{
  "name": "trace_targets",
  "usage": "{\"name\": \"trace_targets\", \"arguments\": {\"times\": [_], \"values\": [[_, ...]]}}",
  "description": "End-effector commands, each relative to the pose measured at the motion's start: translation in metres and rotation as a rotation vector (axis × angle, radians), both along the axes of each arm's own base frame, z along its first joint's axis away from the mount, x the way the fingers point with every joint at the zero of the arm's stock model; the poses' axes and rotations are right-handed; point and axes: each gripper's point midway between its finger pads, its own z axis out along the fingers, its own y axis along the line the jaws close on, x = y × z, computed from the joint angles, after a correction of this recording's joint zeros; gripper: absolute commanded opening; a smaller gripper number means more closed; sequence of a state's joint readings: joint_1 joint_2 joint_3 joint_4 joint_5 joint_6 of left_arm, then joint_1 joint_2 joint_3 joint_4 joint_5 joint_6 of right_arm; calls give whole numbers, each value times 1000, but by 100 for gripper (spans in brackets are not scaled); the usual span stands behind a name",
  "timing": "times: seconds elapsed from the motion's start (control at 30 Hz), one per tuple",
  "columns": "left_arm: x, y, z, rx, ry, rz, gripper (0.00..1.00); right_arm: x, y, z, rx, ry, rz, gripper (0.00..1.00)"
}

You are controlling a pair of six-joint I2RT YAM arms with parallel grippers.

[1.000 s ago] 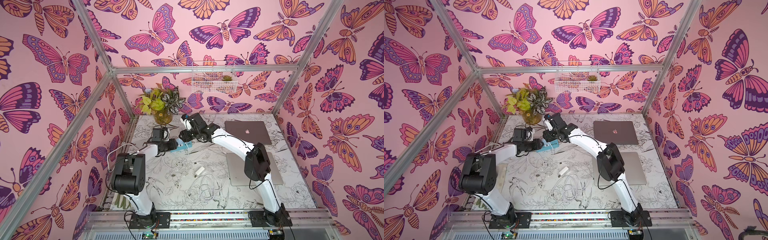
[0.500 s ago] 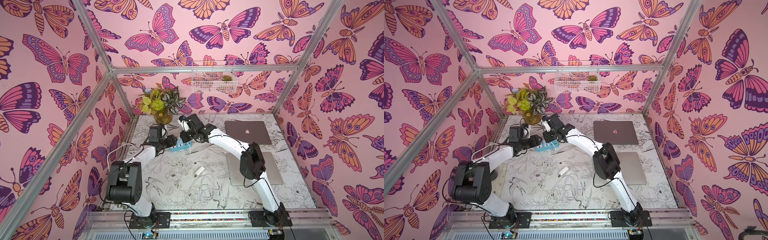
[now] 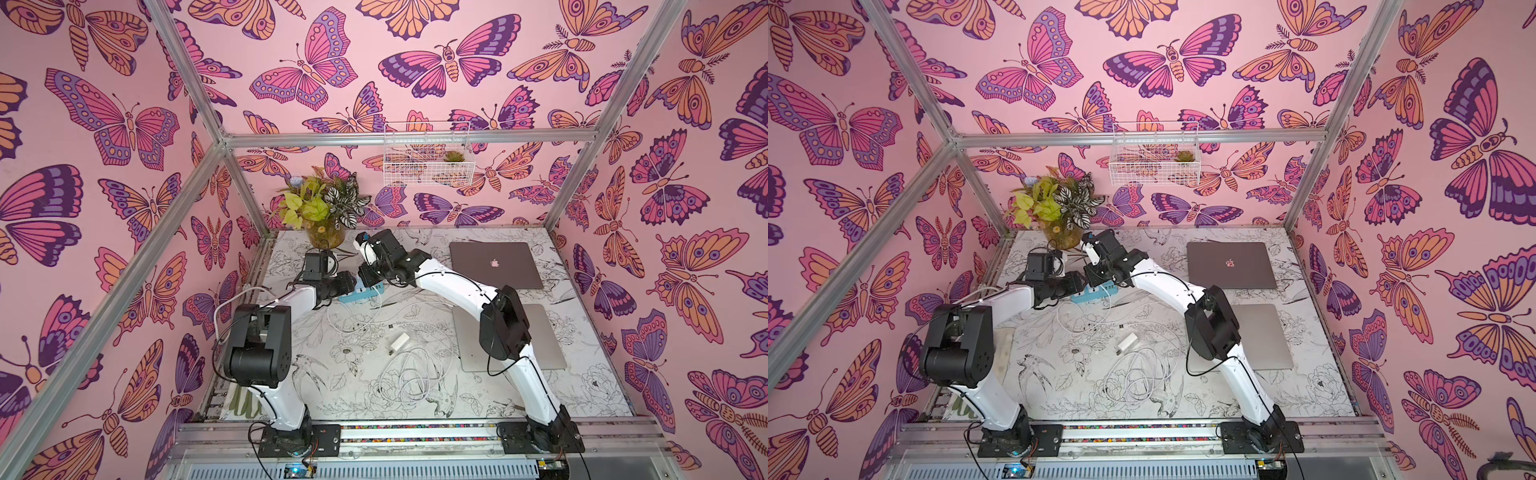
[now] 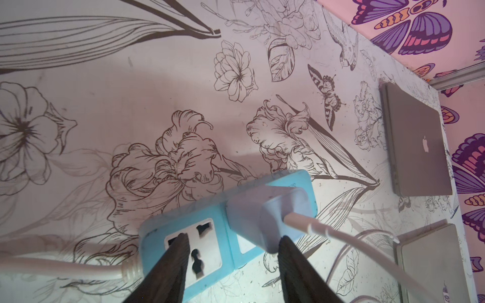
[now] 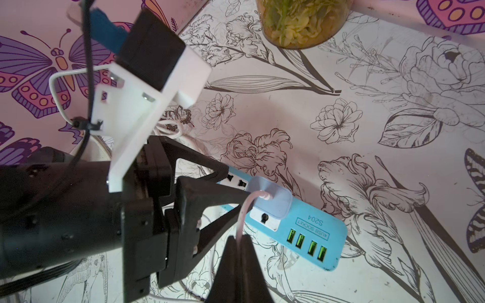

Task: Unplug the laptop charger
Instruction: Remove the charging cable from the plug.

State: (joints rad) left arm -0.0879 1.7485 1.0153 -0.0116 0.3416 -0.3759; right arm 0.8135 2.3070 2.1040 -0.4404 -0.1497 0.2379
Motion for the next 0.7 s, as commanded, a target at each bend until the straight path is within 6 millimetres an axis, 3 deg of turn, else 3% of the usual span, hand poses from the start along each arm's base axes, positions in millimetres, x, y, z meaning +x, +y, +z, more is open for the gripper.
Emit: {"name": "trace_targets", "arguments": {"times": [0.0, 0.3, 0.4, 0.67], "values": [[-5, -4, 14, -15, -30, -10, 57, -6, 0, 17, 17, -18, 0, 0], [-2, 2, 50, -36, -119, 33, 49, -7, -5, 24, 31, -34, -17, 0], [4, 2, 45, -32, -106, 24, 50, -8, -5, 26, 42, -39, -19, 0], [11, -5, 5, -12, -20, -9, 50, -9, -5, 32, 55, -44, -16, 0]]}}
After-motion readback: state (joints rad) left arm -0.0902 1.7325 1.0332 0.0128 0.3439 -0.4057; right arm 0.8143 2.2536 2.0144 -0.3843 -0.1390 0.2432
